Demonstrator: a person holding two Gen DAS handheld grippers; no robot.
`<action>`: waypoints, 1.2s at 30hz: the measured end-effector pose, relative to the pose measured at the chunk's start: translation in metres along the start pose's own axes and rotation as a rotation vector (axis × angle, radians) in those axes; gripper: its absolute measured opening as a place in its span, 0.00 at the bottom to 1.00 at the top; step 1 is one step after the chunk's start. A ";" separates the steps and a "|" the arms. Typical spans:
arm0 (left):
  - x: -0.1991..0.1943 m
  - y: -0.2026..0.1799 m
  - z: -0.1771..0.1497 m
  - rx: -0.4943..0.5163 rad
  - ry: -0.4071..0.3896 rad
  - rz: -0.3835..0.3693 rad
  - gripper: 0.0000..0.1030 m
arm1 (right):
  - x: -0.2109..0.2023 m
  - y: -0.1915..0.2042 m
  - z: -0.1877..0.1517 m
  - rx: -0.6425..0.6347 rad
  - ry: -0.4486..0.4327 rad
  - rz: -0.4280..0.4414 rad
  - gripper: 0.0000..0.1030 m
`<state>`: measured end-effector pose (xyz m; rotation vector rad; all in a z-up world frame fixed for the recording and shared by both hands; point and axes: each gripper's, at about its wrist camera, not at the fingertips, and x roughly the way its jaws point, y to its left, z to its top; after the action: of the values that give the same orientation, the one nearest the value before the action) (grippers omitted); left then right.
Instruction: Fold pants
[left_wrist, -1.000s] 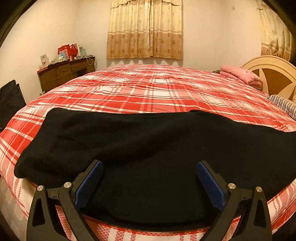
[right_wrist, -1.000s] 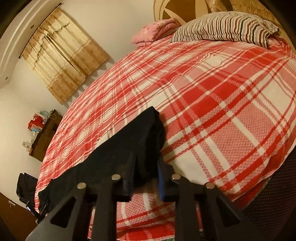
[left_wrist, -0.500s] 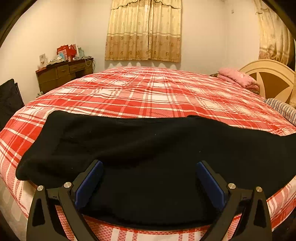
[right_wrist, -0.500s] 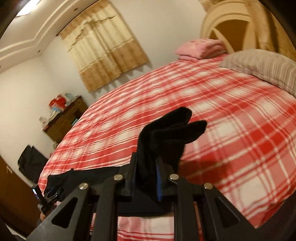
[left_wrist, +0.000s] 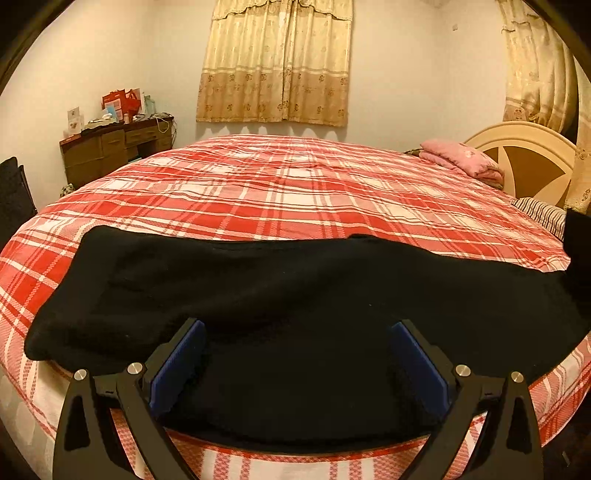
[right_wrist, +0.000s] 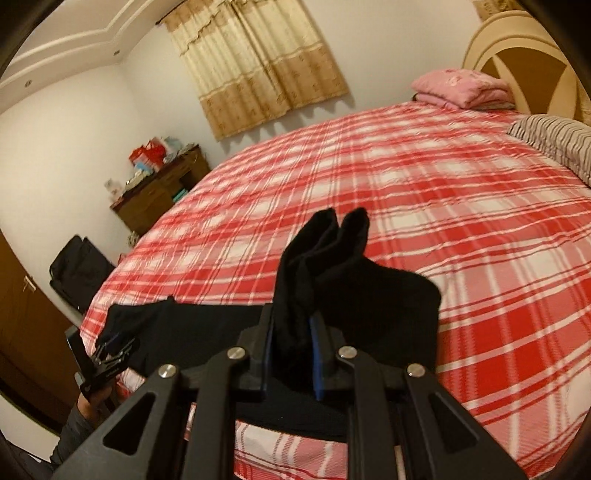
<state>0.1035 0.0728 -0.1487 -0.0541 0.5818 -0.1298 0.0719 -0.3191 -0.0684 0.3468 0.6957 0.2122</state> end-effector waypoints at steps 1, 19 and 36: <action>0.000 -0.001 0.000 0.001 0.001 -0.002 0.99 | 0.005 0.000 -0.003 -0.001 0.013 0.005 0.19; 0.006 -0.004 -0.006 0.025 0.041 0.026 0.99 | 0.036 0.022 -0.016 -0.004 0.082 0.037 0.19; 0.005 -0.009 -0.007 0.035 0.051 -0.002 0.99 | 0.065 0.056 -0.016 -0.051 0.122 0.097 0.19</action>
<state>0.1031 0.0635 -0.1562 -0.0178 0.6306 -0.1436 0.1060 -0.2435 -0.0969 0.3206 0.7930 0.3445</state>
